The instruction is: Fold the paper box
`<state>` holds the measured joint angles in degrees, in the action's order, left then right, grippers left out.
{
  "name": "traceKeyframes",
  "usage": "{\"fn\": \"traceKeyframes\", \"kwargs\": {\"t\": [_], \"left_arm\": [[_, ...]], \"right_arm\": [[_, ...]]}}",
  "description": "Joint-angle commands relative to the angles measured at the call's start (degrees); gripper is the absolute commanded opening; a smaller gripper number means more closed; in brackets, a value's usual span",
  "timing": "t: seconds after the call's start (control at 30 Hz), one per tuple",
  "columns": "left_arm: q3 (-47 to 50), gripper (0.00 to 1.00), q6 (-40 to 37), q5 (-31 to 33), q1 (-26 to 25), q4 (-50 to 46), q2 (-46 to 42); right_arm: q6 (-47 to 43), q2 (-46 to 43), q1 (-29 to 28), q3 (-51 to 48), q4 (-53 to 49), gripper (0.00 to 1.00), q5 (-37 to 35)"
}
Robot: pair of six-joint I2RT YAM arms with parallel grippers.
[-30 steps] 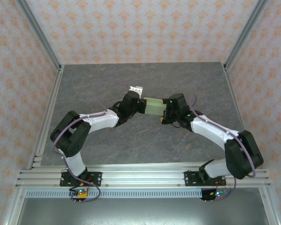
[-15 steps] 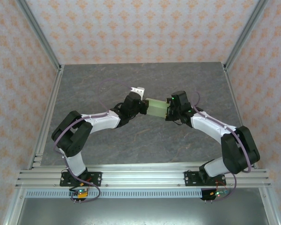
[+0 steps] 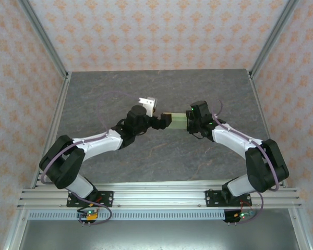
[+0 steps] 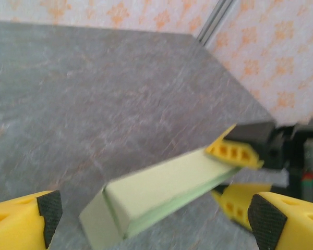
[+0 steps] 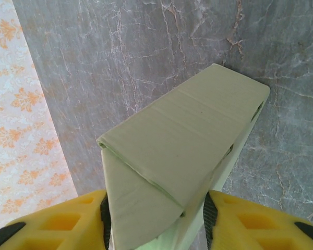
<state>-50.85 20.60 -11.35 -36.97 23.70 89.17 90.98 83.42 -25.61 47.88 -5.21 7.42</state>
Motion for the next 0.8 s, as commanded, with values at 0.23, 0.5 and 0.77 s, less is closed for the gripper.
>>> {"fn": "traceKeyframes", "kwargs": {"t": [0.23,0.5,0.77], "left_arm": [[-2.4,0.85,0.4,3.5,1.8,-2.7,10.8],[7.5,0.83,-0.6,8.1,1.6,4.3,12.2],[4.8,0.81,0.2,9.3,1.6,2.8,14.9]], "right_arm": [[-3.0,0.9,0.0,-0.8,-2.3,0.50,-3.2],[-5.1,3.6,2.8,2.8,-2.5,0.61,3.2],[-8.6,-5.9,5.5,6.0,-9.4,0.76,4.0]]}}
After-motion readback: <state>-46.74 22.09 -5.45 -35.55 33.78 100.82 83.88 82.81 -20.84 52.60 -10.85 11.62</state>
